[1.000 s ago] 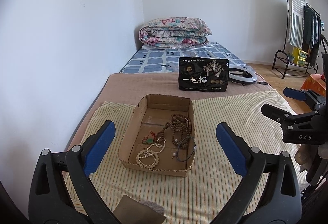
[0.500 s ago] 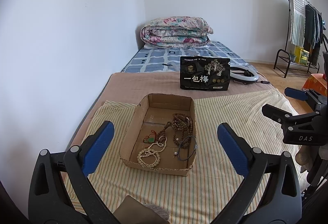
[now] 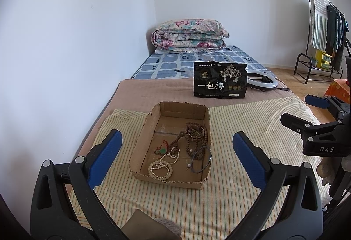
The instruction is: Organize jewelry
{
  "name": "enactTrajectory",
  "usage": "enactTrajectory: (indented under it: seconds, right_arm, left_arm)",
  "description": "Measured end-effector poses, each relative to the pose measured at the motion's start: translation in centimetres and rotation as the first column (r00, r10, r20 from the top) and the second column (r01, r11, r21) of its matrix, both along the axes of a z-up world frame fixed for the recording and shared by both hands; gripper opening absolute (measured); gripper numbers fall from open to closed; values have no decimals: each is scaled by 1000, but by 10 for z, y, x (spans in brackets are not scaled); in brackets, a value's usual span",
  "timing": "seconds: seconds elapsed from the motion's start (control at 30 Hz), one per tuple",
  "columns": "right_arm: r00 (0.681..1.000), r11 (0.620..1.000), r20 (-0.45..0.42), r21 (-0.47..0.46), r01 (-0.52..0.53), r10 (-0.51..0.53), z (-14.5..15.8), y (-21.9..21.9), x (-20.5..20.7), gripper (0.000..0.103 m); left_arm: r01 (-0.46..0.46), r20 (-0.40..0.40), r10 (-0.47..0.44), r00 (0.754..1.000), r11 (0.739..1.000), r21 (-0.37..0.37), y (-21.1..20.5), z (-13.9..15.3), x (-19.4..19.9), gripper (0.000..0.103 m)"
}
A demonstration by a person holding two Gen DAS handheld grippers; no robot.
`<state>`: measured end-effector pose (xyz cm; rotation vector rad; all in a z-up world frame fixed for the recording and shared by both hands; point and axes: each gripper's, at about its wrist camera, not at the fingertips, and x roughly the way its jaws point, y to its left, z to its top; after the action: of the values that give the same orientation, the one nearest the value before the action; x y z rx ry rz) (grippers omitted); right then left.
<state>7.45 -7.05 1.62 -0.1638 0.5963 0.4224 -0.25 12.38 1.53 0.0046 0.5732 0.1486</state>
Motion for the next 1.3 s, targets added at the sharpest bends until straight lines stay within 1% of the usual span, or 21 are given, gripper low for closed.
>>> enactTrajectory:
  seconds: [1.3]
  right_arm:
    - [1000, 1000, -6, -3, 1, -1, -3, -1, -2, 103]
  left_arm:
    - [-2, 2, 2, 1000, 1000, 3, 0, 1, -1, 102]
